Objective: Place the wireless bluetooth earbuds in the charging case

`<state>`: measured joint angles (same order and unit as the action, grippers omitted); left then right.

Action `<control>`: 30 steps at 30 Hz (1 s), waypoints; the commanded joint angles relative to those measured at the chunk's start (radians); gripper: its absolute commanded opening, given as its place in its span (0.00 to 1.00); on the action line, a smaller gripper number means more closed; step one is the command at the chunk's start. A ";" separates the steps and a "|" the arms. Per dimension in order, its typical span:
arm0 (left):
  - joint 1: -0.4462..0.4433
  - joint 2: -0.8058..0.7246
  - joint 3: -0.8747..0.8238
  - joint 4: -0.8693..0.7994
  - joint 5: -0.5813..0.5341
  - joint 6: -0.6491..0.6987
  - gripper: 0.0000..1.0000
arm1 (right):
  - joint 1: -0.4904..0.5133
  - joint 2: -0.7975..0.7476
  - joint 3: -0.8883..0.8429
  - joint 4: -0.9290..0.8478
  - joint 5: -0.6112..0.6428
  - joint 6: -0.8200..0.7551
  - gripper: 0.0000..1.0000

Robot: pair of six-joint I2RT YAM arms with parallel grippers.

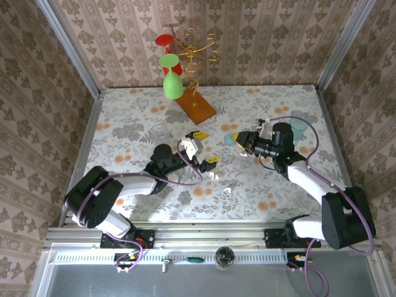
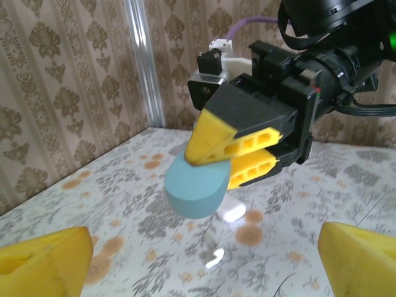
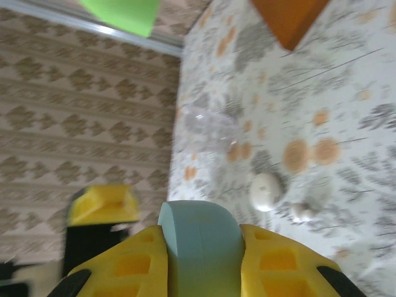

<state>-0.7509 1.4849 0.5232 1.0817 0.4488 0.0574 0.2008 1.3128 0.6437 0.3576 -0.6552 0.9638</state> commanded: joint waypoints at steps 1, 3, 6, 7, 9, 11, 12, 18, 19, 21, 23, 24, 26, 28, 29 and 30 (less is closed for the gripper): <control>0.005 -0.096 -0.012 -0.197 -0.058 0.083 0.98 | 0.002 0.103 0.063 -0.050 0.142 -0.097 0.16; 0.005 -0.146 -0.018 -0.302 -0.085 0.113 1.00 | 0.012 0.179 0.103 -0.052 0.172 -0.108 0.16; 0.005 -0.216 -0.029 -0.428 -0.131 0.138 1.00 | 0.032 0.287 0.173 -0.064 0.195 -0.125 0.16; 0.004 -0.234 -0.034 -0.455 -0.145 0.140 1.00 | 0.040 0.319 0.195 -0.074 0.203 -0.133 0.16; 0.004 -0.272 -0.051 -0.497 -0.174 0.146 1.00 | 0.054 0.398 0.251 -0.099 0.214 -0.151 0.17; 0.003 -0.298 -0.062 -0.531 -0.198 0.152 1.00 | 0.063 0.458 0.294 -0.115 0.214 -0.155 0.17; 0.004 -0.311 -0.064 -0.554 -0.213 0.154 1.00 | 0.066 0.494 0.315 -0.118 0.214 -0.156 0.18; 0.004 -0.359 -0.046 -0.711 -0.290 0.174 1.00 | 0.076 0.632 0.392 -0.122 0.226 -0.157 0.20; 0.004 -0.363 -0.042 -0.735 -0.297 0.175 1.00 | 0.077 0.645 0.400 -0.129 0.231 -0.161 0.20; 0.004 -0.371 -0.031 -0.774 -0.318 0.174 1.00 | 0.078 0.662 0.418 -0.151 0.249 -0.171 0.23; 0.004 -0.377 -0.017 -0.819 -0.337 0.165 1.00 | 0.077 0.662 0.428 -0.169 0.264 -0.178 0.30; 0.003 -0.380 -0.010 -0.836 -0.360 0.150 1.00 | 0.077 0.658 0.431 -0.183 0.270 -0.187 0.34; 0.006 -0.388 0.007 -0.886 -0.405 0.104 1.00 | 0.078 0.635 0.435 -0.211 0.287 -0.205 0.43; 0.006 -0.395 0.036 -0.967 -0.418 0.083 1.00 | 0.076 0.601 0.434 -0.247 0.315 -0.229 0.53; 0.006 -0.399 0.054 -1.013 -0.422 0.073 1.00 | 0.076 0.578 0.430 -0.265 0.333 -0.238 0.57; 0.005 -0.402 0.072 -1.072 -0.427 0.066 1.00 | 0.075 0.551 0.420 -0.274 0.353 -0.247 0.61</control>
<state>-0.7509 1.1091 0.5301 0.1772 0.0727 0.1715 0.2756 1.9442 1.0607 0.1619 -0.3832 0.7639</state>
